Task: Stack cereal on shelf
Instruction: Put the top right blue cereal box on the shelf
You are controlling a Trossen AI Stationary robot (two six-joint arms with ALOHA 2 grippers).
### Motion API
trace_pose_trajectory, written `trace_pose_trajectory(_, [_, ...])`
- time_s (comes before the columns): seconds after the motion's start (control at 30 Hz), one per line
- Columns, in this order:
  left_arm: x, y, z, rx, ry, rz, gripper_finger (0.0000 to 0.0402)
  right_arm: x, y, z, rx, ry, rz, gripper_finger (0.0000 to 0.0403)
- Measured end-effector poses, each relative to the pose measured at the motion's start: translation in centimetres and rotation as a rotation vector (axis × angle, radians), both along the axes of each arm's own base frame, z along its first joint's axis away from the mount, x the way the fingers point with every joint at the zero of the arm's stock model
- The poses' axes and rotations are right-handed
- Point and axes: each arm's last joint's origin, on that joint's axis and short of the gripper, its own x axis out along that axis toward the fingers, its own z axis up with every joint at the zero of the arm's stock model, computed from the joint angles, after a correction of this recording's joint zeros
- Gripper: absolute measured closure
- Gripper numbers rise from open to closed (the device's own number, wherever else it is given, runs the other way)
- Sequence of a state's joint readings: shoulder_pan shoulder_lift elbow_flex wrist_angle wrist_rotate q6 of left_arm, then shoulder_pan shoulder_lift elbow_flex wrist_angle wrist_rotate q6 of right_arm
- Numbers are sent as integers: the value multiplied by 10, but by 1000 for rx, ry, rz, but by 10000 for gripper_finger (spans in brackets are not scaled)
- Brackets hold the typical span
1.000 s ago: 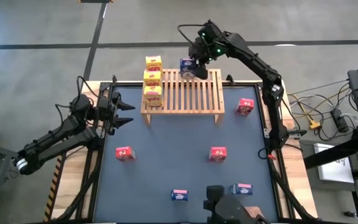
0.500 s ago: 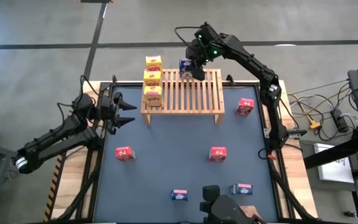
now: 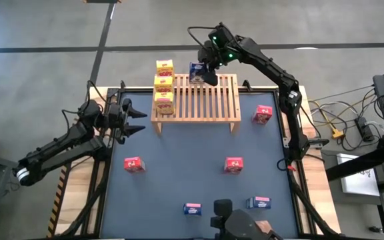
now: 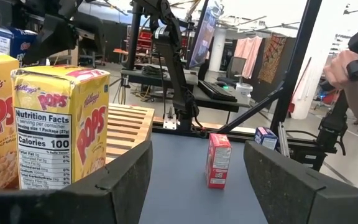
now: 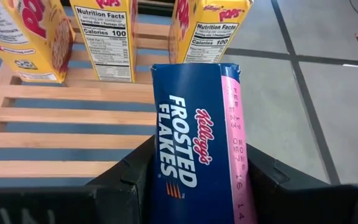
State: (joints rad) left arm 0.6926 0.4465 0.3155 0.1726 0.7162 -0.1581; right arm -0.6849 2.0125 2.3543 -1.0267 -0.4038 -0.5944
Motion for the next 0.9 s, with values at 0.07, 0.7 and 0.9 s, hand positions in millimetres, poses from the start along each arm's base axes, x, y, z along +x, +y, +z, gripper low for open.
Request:
trace_pose_trajectory(0.07, [0,0,0,2,0,0,164,0,0,0,5,-1,-3,248])
trace_pose_trajectory(0.7, [0,0,1,9,-7,0,164,8,-3,-12,15,10,25,245])
trace_pose_trajectory(0.9, [0,0,1,9,-7,0,164,8,-4,-12,6,9,31,218])
